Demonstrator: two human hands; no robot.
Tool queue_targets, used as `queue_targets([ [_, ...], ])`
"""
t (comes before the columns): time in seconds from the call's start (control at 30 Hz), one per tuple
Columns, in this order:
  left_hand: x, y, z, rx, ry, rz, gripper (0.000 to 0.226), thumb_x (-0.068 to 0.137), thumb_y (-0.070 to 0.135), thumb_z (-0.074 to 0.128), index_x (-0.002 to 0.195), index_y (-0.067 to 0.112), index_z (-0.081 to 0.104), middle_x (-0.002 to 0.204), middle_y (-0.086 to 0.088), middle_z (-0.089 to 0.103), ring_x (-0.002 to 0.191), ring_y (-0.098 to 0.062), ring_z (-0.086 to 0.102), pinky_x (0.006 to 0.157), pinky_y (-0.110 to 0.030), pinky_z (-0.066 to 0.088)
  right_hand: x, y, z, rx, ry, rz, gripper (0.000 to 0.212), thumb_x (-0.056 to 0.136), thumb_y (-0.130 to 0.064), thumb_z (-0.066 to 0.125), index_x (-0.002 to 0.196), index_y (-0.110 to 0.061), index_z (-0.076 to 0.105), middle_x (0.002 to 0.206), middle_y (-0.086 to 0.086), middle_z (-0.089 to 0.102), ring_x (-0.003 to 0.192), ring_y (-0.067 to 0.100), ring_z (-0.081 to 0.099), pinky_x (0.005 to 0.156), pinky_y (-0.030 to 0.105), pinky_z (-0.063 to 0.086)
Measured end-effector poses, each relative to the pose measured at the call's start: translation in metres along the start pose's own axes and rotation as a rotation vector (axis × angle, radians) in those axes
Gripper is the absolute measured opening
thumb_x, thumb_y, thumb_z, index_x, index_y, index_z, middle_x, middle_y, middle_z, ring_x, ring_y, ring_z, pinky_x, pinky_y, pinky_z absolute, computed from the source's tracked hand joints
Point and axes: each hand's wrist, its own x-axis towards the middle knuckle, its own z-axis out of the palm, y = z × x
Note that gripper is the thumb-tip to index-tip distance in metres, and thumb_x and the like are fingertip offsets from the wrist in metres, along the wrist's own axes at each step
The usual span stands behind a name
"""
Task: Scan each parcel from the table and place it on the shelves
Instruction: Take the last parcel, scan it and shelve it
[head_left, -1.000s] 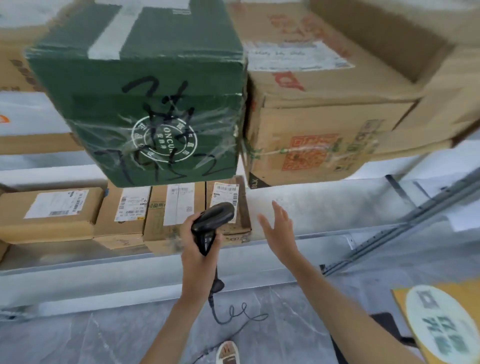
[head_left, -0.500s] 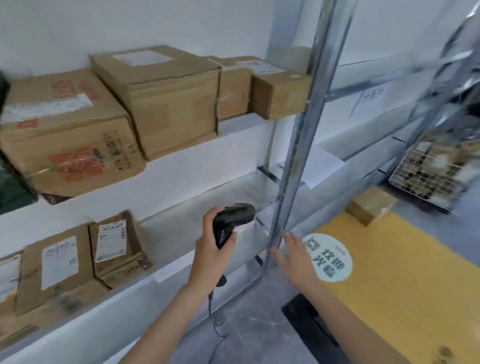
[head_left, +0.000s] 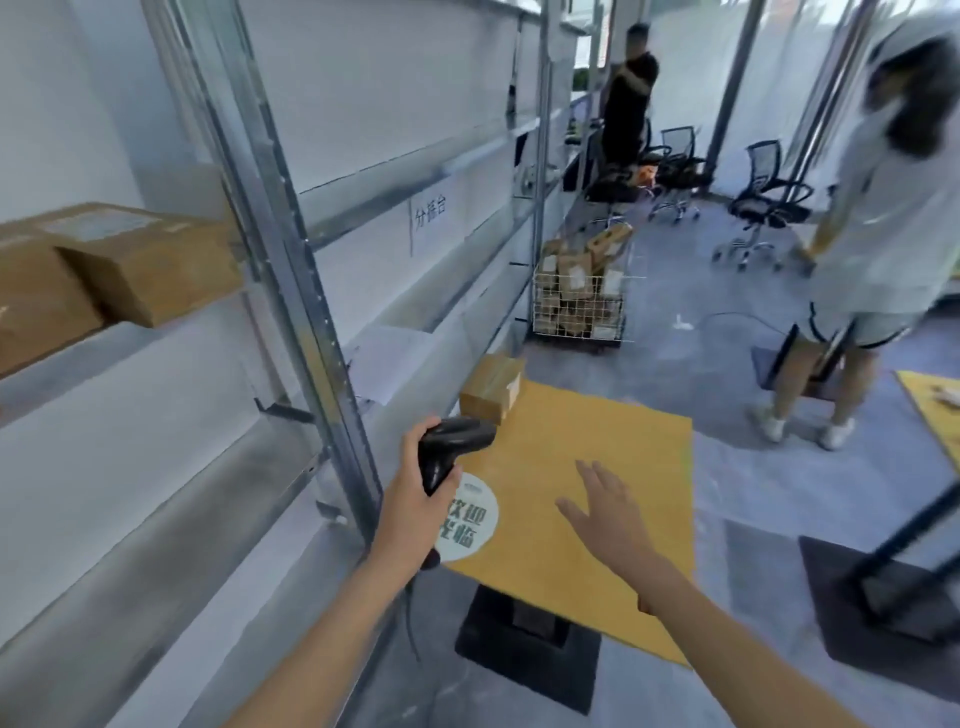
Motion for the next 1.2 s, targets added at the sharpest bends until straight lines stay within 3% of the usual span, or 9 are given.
queue_targets([
  [0.07,0.026,0.002,0.017,-0.008,-0.042,0.03,0.059,0.098,0.019,0.066,0.122,0.064,0.036,0.112,0.012,0.062,0.069,-0.013,0.067,0.061,-0.045,0.06,0.007,0.012,-0.01,0.008,0.023,0.047,0.068,0.105,-0.047,0.044,0.162,-0.022,0.014,0.169,0.006,0.012,0.155,0.031,0.013,0.123,0.046,0.02],
  [0.23,0.104,0.005,0.049,-0.04,-0.088,0.114,0.065,0.098,0.017,0.066,0.119,0.068,0.033,0.117,0.007,0.061,0.074,-0.011,0.064,0.063,-0.028,0.056,0.057,0.017,-0.028,-0.007,0.067,0.102,0.067,0.106,-0.046,0.042,0.162,-0.021,0.013,0.169,0.008,0.009,0.155,0.033,0.011,0.123,0.047,0.017],
  [0.4,0.185,-0.016,0.064,-0.06,-0.136,0.112,0.062,0.098,0.02,0.065,0.123,0.067,0.033,0.118,0.026,0.055,0.082,-0.007,0.066,0.066,-0.03,0.058,0.142,-0.004,-0.034,-0.006,0.095,0.119,0.068,0.106,-0.047,0.042,0.162,-0.02,0.013,0.169,0.008,0.008,0.155,0.034,0.01,0.123,0.048,0.016],
  [0.6,0.272,-0.063,0.067,-0.052,-0.156,0.088,0.07,0.099,0.016,0.064,0.118,0.073,0.028,0.122,0.006,0.057,0.084,-0.012,0.065,0.065,-0.018,0.053,0.25,-0.039,-0.018,-0.042,0.119,0.15,0.067,0.106,-0.047,0.043,0.16,-0.017,0.017,0.167,0.013,0.015,0.153,0.036,0.015,0.122,0.049,0.019],
  [0.8,0.341,-0.121,0.07,-0.069,-0.164,-0.014,0.067,0.098,0.017,0.066,0.12,0.07,0.032,0.123,0.01,0.059,0.087,-0.019,0.068,0.07,-0.029,0.059,0.341,-0.068,0.021,-0.07,0.047,0.24,0.069,0.106,-0.047,0.039,0.161,-0.015,0.012,0.168,0.013,0.009,0.153,0.038,0.013,0.123,0.049,0.015],
  [0.9,0.357,-0.147,0.076,-0.059,-0.153,-0.089,0.061,0.097,0.014,0.067,0.128,0.057,0.036,0.123,0.002,0.06,0.089,-0.026,0.068,0.076,-0.042,0.061,0.373,-0.081,0.05,-0.064,-0.028,0.289,0.068,0.108,-0.044,0.037,0.162,-0.015,0.008,0.169,0.012,0.003,0.154,0.04,0.006,0.124,0.048,0.01],
  [1.0,0.372,-0.174,0.082,-0.112,-0.099,-0.184,0.055,0.097,0.011,0.067,0.132,0.042,0.039,0.119,-0.005,0.062,0.073,-0.016,0.069,0.064,-0.031,0.06,0.407,-0.092,0.083,-0.011,-0.076,0.355,0.072,0.108,-0.047,0.036,0.162,-0.016,-0.001,0.169,0.012,-0.003,0.155,0.039,-0.001,0.125,0.048,0.007],
  [1.07,0.378,-0.187,0.083,-0.149,-0.055,-0.219,0.055,0.097,0.011,0.067,0.128,0.047,0.04,0.106,0.007,0.066,0.063,-0.013,0.068,0.058,-0.021,0.056,0.424,-0.097,0.105,-0.006,-0.087,0.379,0.076,0.107,-0.052,0.033,0.162,-0.014,-0.004,0.169,0.015,-0.009,0.155,0.041,-0.006,0.126,0.05,0.005],
  [1.2,0.381,-0.211,0.079,-0.184,-0.02,-0.228,0.057,0.097,0.008,0.066,0.122,0.052,0.039,0.089,0.025,0.067,0.058,-0.013,0.064,0.056,-0.022,0.056,0.466,-0.105,0.14,-0.076,-0.07,0.446,0.091,0.1,-0.068,0.029,0.161,-0.012,-0.007,0.166,0.021,-0.016,0.152,0.045,-0.013,0.124,0.058,-0.002],
])
